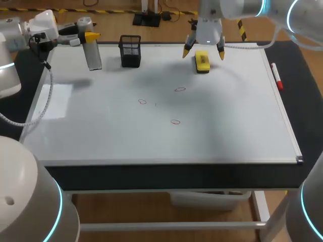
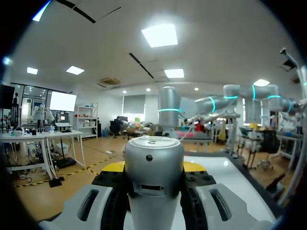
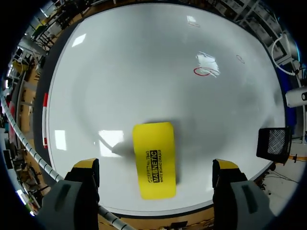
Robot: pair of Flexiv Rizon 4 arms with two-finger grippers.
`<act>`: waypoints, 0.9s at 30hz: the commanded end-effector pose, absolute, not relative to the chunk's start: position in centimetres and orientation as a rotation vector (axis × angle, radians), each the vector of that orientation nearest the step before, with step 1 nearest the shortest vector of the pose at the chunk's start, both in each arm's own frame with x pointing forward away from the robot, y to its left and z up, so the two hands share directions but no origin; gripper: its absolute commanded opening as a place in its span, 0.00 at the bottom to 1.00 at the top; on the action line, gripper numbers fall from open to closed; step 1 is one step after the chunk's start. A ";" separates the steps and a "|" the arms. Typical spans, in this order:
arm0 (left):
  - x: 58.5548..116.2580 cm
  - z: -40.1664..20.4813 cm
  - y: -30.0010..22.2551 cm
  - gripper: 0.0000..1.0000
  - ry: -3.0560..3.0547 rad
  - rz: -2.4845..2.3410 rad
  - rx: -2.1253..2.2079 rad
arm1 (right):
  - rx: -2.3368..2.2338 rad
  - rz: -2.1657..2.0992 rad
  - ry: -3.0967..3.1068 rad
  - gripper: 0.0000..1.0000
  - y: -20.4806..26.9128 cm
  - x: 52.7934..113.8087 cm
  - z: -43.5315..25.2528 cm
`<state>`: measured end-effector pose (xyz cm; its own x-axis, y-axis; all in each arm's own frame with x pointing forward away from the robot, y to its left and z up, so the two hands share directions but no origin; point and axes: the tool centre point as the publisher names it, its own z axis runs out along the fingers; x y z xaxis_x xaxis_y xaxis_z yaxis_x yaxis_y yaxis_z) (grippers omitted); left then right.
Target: Pick up the inspection probe, press it on each red-marked spot on the whiteboard one by one, put down the probe, pick up the eraser, and wipe off all the red marks.
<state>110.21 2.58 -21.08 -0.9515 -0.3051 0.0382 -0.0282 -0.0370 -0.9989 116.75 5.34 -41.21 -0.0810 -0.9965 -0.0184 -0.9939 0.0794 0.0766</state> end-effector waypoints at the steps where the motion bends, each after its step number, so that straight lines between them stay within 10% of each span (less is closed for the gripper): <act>1: 110.1 -21.0 2.5 0.00 2.030 -2.099 -0.359 | 2.108 -0.112 -2.259 1.00 5.2 117.3 -41.7; 27: 110.1 -21.0 2.5 0.00 2.030 -2.099 -0.359 | 2.173 -0.112 -2.173 1.00 5.0 117.6 -42.7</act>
<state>110.21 2.58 -21.07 -0.9515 -0.3052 0.0382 -0.0282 -0.0369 -0.9989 117.44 5.03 -42.88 -0.0051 -0.9999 -0.0126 -0.9956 0.0039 0.0936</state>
